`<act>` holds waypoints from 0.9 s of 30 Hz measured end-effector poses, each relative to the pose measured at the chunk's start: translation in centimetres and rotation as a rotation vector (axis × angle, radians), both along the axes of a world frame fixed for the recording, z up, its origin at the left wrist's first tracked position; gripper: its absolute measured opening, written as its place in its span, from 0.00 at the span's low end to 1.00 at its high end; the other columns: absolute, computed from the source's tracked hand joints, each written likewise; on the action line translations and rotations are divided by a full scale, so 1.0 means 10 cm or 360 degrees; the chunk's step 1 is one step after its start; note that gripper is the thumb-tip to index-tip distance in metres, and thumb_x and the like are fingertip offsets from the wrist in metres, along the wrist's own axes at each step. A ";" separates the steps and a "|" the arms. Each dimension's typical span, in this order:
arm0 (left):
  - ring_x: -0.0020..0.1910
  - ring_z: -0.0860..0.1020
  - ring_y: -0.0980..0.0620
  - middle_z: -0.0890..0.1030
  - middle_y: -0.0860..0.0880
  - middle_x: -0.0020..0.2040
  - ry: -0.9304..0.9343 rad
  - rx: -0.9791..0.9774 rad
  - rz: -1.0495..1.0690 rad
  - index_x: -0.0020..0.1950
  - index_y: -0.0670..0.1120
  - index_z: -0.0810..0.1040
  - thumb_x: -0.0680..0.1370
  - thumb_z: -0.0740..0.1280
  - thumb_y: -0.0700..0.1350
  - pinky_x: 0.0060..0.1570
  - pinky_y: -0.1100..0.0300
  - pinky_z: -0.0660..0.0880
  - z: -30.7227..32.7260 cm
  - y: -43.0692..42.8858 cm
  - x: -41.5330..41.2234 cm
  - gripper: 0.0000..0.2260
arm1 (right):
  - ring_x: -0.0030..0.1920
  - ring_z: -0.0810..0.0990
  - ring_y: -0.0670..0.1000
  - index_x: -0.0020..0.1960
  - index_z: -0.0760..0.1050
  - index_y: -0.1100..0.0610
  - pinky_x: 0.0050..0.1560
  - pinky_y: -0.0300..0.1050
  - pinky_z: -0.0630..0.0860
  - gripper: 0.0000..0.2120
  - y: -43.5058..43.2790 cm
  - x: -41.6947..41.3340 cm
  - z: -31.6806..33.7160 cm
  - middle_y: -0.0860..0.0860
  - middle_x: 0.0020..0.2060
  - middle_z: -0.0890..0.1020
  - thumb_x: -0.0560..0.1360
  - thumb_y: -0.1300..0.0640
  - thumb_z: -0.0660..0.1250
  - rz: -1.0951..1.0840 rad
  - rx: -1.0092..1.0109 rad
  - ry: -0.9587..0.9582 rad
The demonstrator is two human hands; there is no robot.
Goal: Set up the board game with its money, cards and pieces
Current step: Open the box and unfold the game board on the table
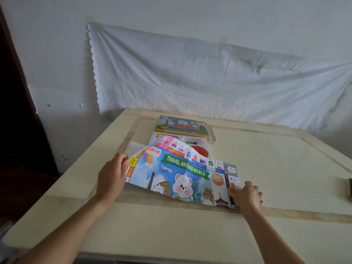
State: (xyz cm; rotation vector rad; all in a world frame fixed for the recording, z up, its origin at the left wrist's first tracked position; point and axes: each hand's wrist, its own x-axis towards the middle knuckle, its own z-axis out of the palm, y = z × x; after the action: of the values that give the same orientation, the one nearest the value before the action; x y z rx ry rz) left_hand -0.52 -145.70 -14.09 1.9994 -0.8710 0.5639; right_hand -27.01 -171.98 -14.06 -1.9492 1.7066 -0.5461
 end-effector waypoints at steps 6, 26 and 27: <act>0.34 0.80 0.40 0.81 0.43 0.40 -0.0040 -0.0345 -0.0081 0.51 0.49 0.65 0.81 0.62 0.42 0.33 0.52 0.73 0.47 -0.01 0.06 0.05 | 0.43 0.78 0.56 0.46 0.79 0.61 0.44 0.48 0.76 0.19 -0.09 -0.06 0.13 0.55 0.35 0.82 0.69 0.45 0.69 0.0045 0.0280 -0.0665; 0.41 0.76 0.47 0.77 0.48 0.46 0.0153 -0.0408 -0.0077 0.56 0.41 0.68 0.82 0.58 0.45 0.36 0.58 0.67 1.89 0.00 0.26 0.08 | 0.31 0.81 0.51 0.38 0.77 0.53 0.37 0.47 0.80 0.08 -0.25 -0.07 1.78 0.50 0.32 0.83 0.75 0.59 0.67 0.0470 -0.0388 -0.1524; 0.41 0.75 0.45 0.76 0.47 0.46 0.0156 -0.0349 -0.0047 0.57 0.41 0.68 0.82 0.58 0.44 0.39 0.57 0.66 1.88 -0.02 0.29 0.08 | 0.33 0.81 0.54 0.38 0.78 0.53 0.40 0.52 0.81 0.07 -0.28 -0.06 1.79 0.53 0.34 0.83 0.75 0.59 0.67 0.0471 -0.0346 -0.1477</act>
State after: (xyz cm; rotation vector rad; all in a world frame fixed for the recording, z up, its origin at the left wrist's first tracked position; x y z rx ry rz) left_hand 2.38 -145.92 4.75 1.7970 -0.7445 0.5169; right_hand -27.59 -174.77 3.85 -1.6144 0.7874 -1.2968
